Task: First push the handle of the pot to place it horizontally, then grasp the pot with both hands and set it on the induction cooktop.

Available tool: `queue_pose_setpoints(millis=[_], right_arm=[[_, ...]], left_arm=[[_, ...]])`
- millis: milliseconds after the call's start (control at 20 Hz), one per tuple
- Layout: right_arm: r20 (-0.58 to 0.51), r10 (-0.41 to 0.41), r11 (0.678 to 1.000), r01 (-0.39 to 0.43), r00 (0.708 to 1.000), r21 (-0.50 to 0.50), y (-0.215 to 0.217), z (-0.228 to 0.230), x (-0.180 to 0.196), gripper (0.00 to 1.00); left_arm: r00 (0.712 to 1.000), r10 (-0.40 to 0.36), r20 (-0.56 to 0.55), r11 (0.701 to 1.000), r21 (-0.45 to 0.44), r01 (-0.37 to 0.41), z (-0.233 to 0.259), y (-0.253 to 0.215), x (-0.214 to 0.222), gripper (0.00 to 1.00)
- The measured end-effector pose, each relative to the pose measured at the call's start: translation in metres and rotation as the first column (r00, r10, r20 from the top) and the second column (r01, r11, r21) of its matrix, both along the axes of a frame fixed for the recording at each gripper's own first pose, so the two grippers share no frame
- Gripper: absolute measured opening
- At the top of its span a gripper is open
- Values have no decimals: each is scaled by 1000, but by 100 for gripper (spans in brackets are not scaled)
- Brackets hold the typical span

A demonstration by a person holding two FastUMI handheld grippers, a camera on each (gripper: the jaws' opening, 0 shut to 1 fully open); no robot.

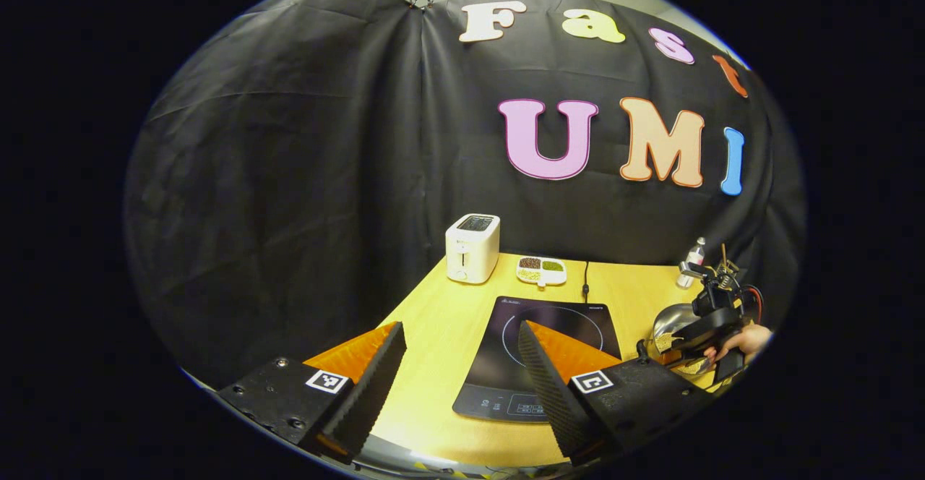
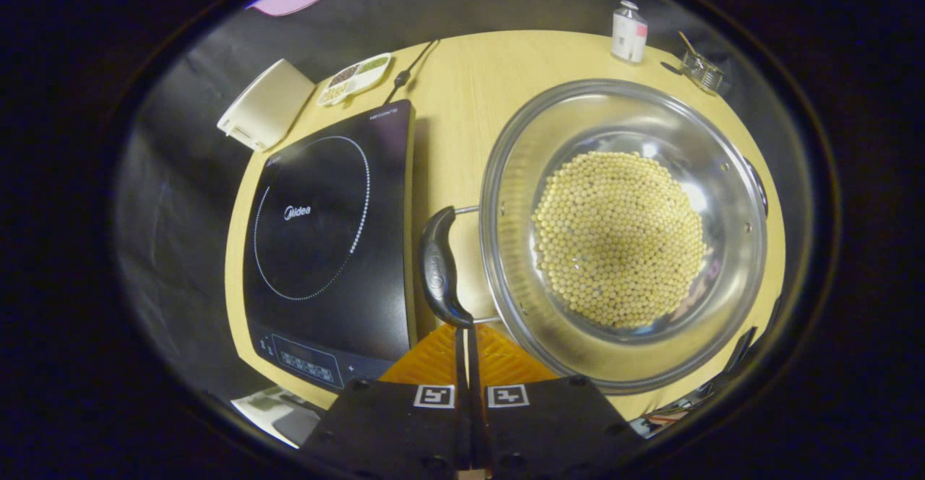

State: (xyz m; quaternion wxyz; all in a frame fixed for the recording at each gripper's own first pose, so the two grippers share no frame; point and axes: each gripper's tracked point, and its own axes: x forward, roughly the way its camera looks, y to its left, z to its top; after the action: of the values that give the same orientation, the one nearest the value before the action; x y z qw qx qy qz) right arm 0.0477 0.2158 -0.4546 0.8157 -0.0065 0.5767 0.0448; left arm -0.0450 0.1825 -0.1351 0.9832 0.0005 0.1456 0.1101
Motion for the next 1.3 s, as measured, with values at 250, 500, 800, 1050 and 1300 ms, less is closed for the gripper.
queue_pose_setpoints(millis=[250,500,800,1050,1300], right_arm=[[-1,-9,1000,9,1000,17,6,0,10,2],[0,34,999,-34,999,26,7,7,4,3],[22,120,990,-121,993,77,4,37,-32,17],[30,162,982,-164,986,90,-28,61,-67,36],[62,80,992,-85,995,90,-85,86,-72,46]], left_arm=[[1000,4,-10,1000,-3,-4,-3,1,-1,94],[999,-33,-29,999,-8,33,-9,-11,3,96],[990,-134,-47,990,-40,132,-16,-44,11,96],[959,-262,-105,956,-166,243,-42,-90,8,96],[916,-354,-190,922,-233,308,-73,-121,8,97]])
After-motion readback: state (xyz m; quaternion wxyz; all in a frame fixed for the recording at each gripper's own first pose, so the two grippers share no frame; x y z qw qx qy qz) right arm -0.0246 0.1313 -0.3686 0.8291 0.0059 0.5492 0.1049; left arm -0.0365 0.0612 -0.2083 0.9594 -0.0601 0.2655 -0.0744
